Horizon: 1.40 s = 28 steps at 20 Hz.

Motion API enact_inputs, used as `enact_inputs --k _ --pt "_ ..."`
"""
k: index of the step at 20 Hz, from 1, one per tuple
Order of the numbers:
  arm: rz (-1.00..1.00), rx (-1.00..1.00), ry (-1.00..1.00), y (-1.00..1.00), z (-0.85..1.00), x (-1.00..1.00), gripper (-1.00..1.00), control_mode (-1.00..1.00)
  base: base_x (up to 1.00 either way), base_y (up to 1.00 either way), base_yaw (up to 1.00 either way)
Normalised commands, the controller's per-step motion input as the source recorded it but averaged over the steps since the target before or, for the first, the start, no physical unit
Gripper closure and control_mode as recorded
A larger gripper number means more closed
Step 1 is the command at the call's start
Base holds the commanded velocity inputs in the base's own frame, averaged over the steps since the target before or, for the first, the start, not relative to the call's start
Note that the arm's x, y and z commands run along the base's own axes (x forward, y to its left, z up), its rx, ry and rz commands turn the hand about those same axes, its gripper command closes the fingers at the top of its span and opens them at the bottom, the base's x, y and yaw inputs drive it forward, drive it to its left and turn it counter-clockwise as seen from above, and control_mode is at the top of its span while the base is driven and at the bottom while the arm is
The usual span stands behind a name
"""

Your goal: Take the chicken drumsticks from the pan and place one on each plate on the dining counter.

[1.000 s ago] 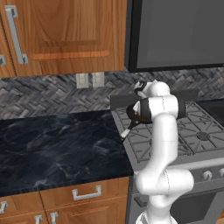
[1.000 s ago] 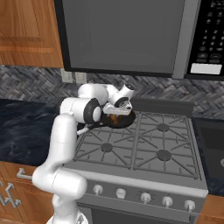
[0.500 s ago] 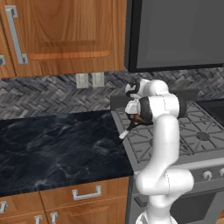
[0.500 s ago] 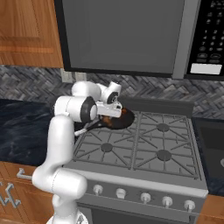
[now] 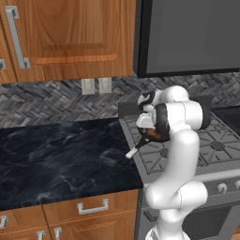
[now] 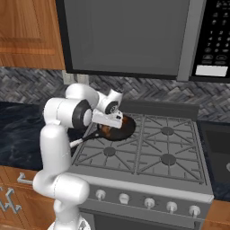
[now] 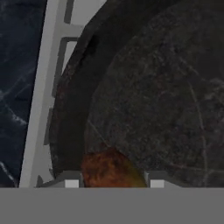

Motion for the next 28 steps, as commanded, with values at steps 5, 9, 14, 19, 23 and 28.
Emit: enact_inputs --k 5,9,14,19,23,28 --pt "-0.06 0.05 -0.39 -0.09 0.37 0.12 1.0 -1.0 0.0 0.0 0.0" --pt "0.0 0.14 -0.61 -0.29 0.89 0.05 1.0 -1.0 0.0 0.0 0.0" --pt "0.0 0.12 -0.53 -0.23 1.0 -0.52 1.0 -1.0 0.0 0.0 0.0" --pt "0.0 0.04 -0.28 0.0 0.91 -1.0 1.0 -1.0 0.0 0.0 0.0" --pt "0.0 0.0 -0.03 0.03 1.0 -0.96 1.0 -1.0 0.0 0.0 0.0" --pt "-0.02 -0.14 0.04 0.14 0.89 -1.0 1.0 -1.0 0.0 0.0 0.0"
